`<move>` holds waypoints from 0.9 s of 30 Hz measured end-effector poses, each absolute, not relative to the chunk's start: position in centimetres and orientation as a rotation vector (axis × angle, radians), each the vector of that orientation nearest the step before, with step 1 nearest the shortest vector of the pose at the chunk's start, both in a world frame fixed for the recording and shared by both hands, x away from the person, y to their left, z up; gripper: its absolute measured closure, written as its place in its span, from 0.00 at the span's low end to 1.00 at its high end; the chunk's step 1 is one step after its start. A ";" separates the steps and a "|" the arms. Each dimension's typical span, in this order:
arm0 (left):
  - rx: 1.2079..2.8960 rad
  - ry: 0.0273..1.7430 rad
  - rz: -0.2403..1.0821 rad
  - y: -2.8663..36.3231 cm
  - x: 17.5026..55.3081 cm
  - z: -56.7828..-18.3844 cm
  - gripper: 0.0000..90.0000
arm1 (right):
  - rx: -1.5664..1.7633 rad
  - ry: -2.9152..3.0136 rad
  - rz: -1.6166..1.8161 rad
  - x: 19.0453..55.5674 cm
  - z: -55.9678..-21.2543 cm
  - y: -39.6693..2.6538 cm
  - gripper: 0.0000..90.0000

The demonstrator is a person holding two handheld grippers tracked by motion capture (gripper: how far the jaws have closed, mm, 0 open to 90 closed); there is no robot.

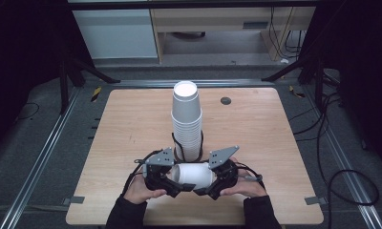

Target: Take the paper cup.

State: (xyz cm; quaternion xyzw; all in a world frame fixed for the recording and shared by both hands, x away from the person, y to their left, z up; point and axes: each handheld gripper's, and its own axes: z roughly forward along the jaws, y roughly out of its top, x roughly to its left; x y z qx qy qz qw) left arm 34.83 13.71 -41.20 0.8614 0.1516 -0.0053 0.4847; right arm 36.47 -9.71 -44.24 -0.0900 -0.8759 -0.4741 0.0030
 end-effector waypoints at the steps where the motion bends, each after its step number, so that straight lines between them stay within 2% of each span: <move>1: 2.099 0.370 -0.013 13.7 34.8 -41.2 0.23 | -0.286 -2.743 -1.482 36.5 -44.3 -9.7 0.08; 14: 2.087 0.369 0.021 14.1 34.7 -41.0 0.23 | -0.311 -2.723 -1.540 36.3 -44.0 -10.4 0.05; 27: 2.027 0.428 0.048 16.5 34.6 -41.6 0.23 | -0.374 -2.648 -1.688 35.9 -43.3 -13.6 0.06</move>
